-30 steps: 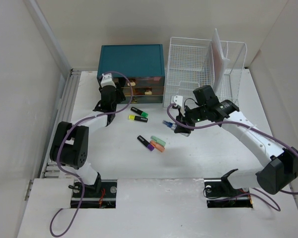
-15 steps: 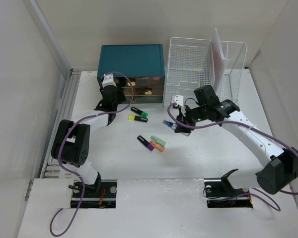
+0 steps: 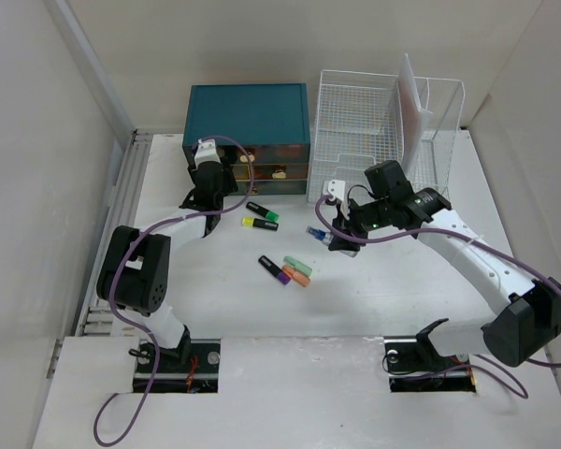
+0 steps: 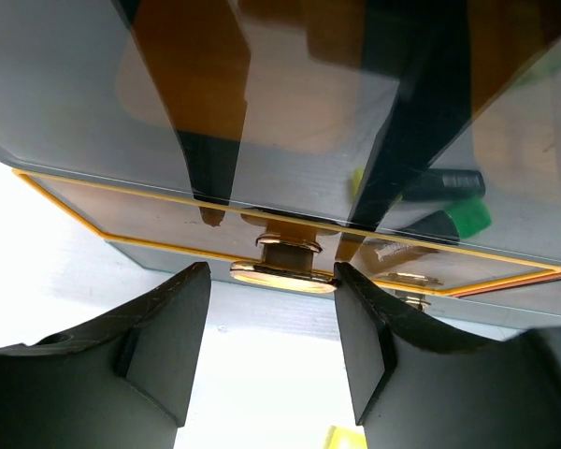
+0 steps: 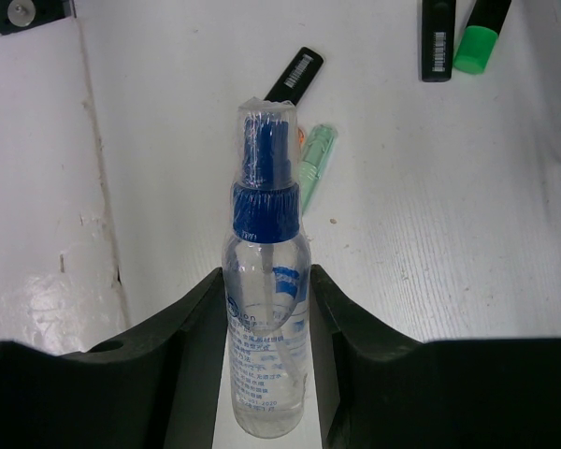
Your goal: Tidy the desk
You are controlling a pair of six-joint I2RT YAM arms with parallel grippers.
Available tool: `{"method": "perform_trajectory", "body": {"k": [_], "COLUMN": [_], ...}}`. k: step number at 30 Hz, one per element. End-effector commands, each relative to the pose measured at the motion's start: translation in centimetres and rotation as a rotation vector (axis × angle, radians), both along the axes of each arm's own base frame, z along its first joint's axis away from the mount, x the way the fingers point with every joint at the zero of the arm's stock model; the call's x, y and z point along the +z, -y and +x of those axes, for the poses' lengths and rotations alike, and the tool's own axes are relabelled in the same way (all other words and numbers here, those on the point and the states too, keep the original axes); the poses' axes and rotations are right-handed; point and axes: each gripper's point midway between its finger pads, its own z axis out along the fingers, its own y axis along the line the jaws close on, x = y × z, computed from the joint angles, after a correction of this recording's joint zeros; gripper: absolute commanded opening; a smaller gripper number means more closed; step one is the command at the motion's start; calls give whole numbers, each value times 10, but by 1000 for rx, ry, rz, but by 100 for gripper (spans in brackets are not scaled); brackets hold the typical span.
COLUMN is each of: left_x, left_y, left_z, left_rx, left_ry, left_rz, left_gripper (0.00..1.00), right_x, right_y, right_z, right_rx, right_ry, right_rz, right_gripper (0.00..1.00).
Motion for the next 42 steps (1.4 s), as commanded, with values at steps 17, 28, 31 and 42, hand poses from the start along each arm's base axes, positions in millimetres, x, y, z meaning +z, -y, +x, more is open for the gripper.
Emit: {"method": "perform_trajectory", "body": {"k": [17, 28, 31, 42], "left_x": [64, 58, 52, 38], "left_y": [1, -2, -2, -9], "left_z": [24, 20, 8, -31], "left_rx": [54, 60, 67, 70], "left_ry": [174, 161, 151, 135], "left_rz": [11, 26, 10, -26], "left_gripper": [42, 14, 10, 9], "right_x": [10, 9, 9, 23], "right_y": [-3, -2, -2, -16], "right_z": [-6, -8, -8, 11], "right_rx": [49, 48, 48, 27], "right_ry": [11, 3, 3, -5], "right_rz": [40, 36, 36, 65], "right_gripper": [0, 0, 0, 0]}}
